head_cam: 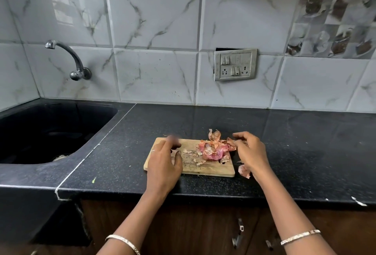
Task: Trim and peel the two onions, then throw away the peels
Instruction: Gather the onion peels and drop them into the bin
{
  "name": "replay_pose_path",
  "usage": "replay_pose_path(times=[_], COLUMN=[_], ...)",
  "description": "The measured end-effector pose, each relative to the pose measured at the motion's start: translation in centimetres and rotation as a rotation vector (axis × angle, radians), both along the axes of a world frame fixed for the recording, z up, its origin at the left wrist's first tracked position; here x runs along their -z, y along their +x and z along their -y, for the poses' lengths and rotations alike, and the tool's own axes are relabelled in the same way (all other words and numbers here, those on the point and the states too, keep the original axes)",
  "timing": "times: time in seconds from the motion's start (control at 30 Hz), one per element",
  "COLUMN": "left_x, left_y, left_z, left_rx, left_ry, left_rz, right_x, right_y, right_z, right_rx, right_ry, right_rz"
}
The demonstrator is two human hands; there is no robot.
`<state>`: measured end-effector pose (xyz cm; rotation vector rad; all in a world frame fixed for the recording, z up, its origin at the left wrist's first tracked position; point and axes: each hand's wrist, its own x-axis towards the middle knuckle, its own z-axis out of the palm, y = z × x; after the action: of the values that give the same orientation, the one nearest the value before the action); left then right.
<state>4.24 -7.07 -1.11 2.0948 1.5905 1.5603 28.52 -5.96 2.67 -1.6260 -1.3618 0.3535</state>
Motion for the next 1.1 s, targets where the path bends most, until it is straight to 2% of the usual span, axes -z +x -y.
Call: replay_pose_path(times=[0.13, 0.3, 0.4, 0.67, 0.97, 1.1], left_x=[-1.0, -2.7, -3.7, -3.3, -2.7, -3.4], left_y=[1.2, 2.3, 3.1, 5.5, 6.1, 5.6], left_z=[-0.8, -2.3, -3.4, -5.6, -7.3, -7.3], left_rx=[0.014, 0.011, 0.051, 0.085, 0.088, 0.160], left_ry=[-0.283, -0.571, -0.674, -0.644, -0.617, -0.685], left_rz=[-0.065, -0.374, -0.469, -0.494, -0.424, -0.415], right_x=[-0.1, -0.3, -0.3, 0.8, 2.6, 3.0], right_y=[0.9, 1.1, 0.9, -1.1, -2.4, -2.6], right_z=[-0.5, -3.6, -5.7, -10.6, -11.4, -10.5], right_rx=[-0.035, -0.078, -0.113, -0.276, -0.262, -0.215], right_ry=[-0.150, -0.268, -0.327, -0.388, -0.097, 0.032], right_rz=[0.104, 0.177, 0.193, 0.278, 0.347, 0.380])
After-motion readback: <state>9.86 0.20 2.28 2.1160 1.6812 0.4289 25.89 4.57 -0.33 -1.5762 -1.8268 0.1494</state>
